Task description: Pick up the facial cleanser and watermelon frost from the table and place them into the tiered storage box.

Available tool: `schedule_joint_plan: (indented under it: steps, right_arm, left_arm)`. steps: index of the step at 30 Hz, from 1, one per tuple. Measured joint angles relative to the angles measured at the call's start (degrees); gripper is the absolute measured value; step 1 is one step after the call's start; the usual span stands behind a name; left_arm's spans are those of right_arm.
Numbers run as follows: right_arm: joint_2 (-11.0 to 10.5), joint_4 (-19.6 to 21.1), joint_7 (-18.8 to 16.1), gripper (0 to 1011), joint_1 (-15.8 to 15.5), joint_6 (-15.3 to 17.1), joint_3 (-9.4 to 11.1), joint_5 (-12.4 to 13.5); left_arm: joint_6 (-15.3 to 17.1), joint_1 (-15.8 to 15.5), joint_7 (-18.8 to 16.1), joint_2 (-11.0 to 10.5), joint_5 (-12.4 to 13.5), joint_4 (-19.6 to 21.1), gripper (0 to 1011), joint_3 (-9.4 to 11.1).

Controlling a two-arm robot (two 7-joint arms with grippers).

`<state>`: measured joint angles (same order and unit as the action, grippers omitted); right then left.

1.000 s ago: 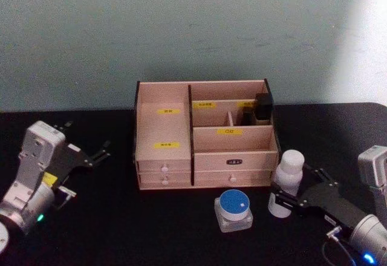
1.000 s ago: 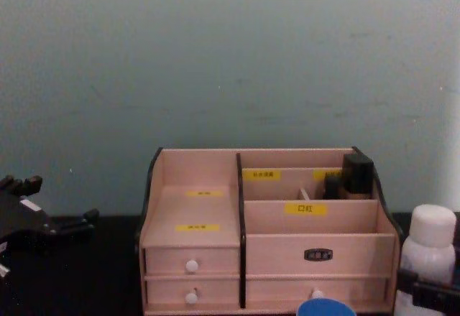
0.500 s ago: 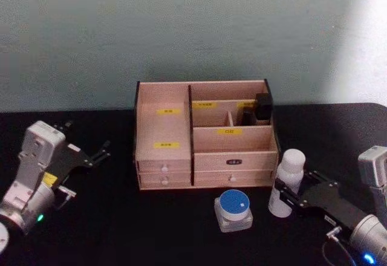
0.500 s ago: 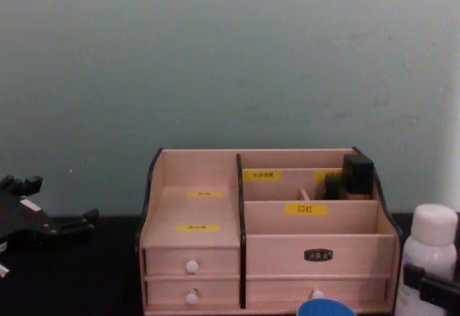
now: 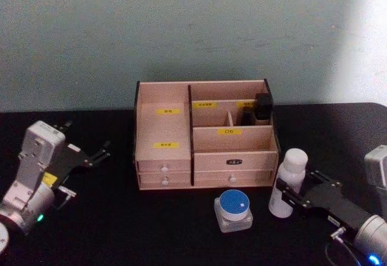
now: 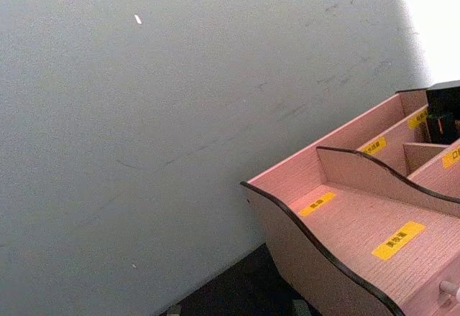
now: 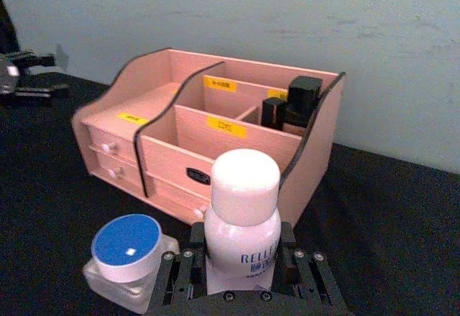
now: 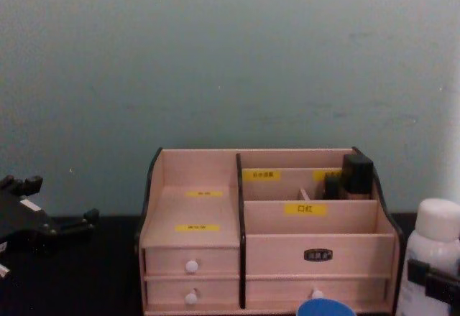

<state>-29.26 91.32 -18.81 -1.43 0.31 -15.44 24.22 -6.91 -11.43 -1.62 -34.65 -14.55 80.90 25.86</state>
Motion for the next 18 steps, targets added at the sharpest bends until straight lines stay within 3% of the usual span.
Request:
schedule_joint_plan:
  steps: [10, 18]
  right_arm:
    - [-2.3, 6.9, -3.5, 594, -2.2, 3.8, 3.0, 3.3]
    - [-3.3, 10.3, -4.6, 594, -1.1, 4.9, 3.8, 5.5]
  left_arm:
    - [0.0, 0.0, 0.0, 0.0, 0.0, 0.0, 1001, 0.0]
    - [0.0, 0.0, 0.0, 0.0, 0.0, 0.0, 1001, 0.0]
